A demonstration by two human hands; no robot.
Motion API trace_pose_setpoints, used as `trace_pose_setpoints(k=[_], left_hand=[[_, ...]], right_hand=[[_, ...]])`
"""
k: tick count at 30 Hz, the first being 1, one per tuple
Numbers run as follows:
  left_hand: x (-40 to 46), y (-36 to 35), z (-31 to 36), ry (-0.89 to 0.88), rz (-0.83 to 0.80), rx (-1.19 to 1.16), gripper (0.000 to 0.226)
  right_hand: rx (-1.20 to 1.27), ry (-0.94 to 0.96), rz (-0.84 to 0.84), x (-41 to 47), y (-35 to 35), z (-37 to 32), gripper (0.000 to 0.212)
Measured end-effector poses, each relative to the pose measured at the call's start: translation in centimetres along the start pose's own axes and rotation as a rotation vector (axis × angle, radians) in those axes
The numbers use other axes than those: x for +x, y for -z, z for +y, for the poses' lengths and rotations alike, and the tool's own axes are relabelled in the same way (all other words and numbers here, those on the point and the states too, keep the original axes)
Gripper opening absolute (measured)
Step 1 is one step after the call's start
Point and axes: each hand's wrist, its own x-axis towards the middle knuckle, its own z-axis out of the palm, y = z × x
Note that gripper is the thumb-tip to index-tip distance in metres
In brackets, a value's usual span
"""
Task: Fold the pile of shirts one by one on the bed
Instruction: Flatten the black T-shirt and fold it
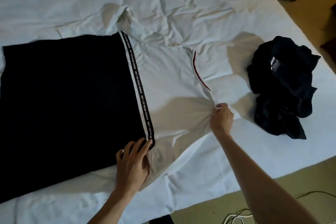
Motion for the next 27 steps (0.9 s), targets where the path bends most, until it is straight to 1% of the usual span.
trace_pose_setpoints(k=[2, 3, 4, 5, 7, 8, 9, 10, 11, 12, 13, 14, 15, 16, 18, 22, 24, 27], left_hand=[[0.0, 0.0, 0.0, 0.005, 0.011, 0.004, 0.056], [0.0, 0.1, 0.0, 0.010, 0.009, -0.007, 0.055], [-0.1, 0.2, -0.1, 0.019, 0.009, -0.032, 0.054], [-0.2, 0.4, -0.3, 0.033, 0.010, -0.058, 0.054], [-0.8, 0.9, -1.3, 0.069, -0.004, -0.049, 0.054], [-1.2, 1.2, -2.0, 0.087, -0.016, -0.019, 0.054], [-1.8, 1.4, -2.7, 0.105, -0.027, 0.014, 0.054], [-2.3, 1.7, -3.5, 0.124, -0.033, 0.042, 0.056], [-2.6, 2.0, -4.4, 0.146, -0.025, 0.063, 0.057], [-2.9, 2.4, -5.3, 0.170, -0.009, 0.075, 0.059], [-3.0, 2.8, -6.1, 0.189, 0.003, 0.079, 0.061], [-3.1, 3.1, -6.9, 0.196, 0.004, 0.079, 0.066], [-3.1, 3.4, -7.5, 0.187, -0.001, 0.081, 0.072], [-3.0, 3.7, -7.9, 0.176, -0.008, 0.080, 0.076], [-3.0, 4.3, -8.4, 0.171, -0.020, 0.066, 0.077], [-4.1, 5.2, -10.1, 0.256, -0.050, 0.025, 0.066], [-4.6, 5.4, -10.9, 0.246, -0.071, 0.030, 0.064], [-4.5, 5.8, -11.2, 0.253, -0.021, -0.029, 0.060]], right_hand=[[0.002, 0.248, 0.086, -2.9, -1.2, 0.8, 0.049], [0.013, 0.384, 0.086, -5.0, -1.6, 1.2, 0.058], [0.034, 0.533, 0.037, -7.4, -1.7, 1.6, 0.061], [0.051, 0.700, -0.064, -10.0, -1.7, 2.0, 0.061], [0.056, 1.035, -0.352, -15.3, -1.5, 3.1, 0.062], [0.013, 1.146, -0.474, -17.2, -1.5, 3.9, 0.068], [-0.047, 1.211, -0.556, -18.4, -1.7, 4.7, 0.075], [-0.096, 1.232, -0.586, -18.9, -2.0, 5.6, 0.080], [-0.123, 1.232, -0.577, -18.9, -2.3, 6.0, 0.078], [-0.125, 1.222, -0.551, -18.5, -2.6, 6.3, 0.069], [-0.109, 1.220, -0.510, -18.0, -2.8, 6.4, 0.055], [-0.084, 1.224, -0.467, -17.5, -2.8, 6.3, 0.042], [-0.057, 1.229, -0.440, -17.0, -2.9, 6.1, 0.034], [-0.019, 1.231, -0.426, -16.7, -2.8, 5.8, 0.029], [0.057, 1.224, -0.408, -16.4, -2.3, 5.4, 0.022], [0.059, 1.251, -0.404, -16.3, -0.8, 5.9, 0.023], [0.065, 1.266, -0.416, -16.4, -0.6, 6.2, 0.025], [0.100, 1.245, -0.440, -16.4, -0.6, 6.3, 0.029]])
